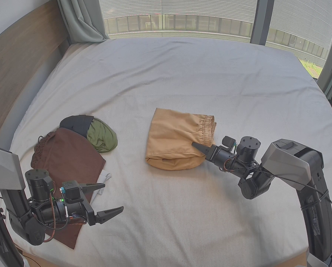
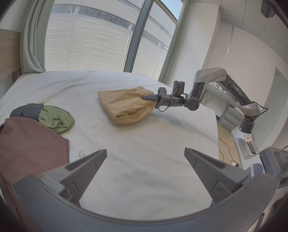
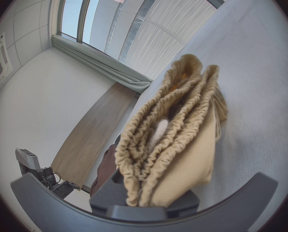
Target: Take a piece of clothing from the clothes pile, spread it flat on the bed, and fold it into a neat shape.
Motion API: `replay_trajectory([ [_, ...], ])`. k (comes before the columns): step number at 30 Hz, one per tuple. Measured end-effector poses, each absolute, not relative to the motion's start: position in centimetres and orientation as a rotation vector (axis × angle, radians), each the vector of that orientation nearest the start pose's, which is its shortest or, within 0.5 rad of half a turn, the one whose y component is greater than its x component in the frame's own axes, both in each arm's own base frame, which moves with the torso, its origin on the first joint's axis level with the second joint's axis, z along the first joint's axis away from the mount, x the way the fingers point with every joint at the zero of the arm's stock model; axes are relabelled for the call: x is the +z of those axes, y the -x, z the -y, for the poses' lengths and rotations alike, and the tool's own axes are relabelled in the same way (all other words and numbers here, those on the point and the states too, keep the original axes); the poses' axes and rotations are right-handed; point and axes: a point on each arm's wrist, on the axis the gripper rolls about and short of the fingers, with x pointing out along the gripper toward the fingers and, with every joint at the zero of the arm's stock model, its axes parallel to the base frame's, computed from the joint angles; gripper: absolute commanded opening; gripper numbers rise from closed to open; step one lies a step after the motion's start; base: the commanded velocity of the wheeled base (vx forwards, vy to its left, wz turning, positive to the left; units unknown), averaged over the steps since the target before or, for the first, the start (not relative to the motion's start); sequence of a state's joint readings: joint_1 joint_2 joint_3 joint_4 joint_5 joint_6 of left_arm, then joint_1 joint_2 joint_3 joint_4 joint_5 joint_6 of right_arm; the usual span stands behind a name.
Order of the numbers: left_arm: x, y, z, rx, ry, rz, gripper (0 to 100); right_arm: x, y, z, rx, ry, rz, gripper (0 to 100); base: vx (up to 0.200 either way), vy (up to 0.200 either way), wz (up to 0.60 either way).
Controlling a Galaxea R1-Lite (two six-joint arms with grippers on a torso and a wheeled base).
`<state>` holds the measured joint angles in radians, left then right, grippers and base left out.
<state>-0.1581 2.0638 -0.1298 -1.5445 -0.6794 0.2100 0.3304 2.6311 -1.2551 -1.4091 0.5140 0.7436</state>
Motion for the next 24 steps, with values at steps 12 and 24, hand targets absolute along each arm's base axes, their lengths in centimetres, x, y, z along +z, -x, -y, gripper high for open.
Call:
replay_trajectory([
  [12,3.8,-23.5,5.2,-0.866,-0.090,-0.298,100,-1.7,-44.0,-16.5,0.800,-0.698,-0.296,0,0.000,0.000,0.00],
  [24,3.8,-23.5,5.2,-0.867,-0.090,-0.296,100,-2.2,-44.1,-15.6,0.778,-0.700,-0.302,100,0.000,0.000,0.00],
])
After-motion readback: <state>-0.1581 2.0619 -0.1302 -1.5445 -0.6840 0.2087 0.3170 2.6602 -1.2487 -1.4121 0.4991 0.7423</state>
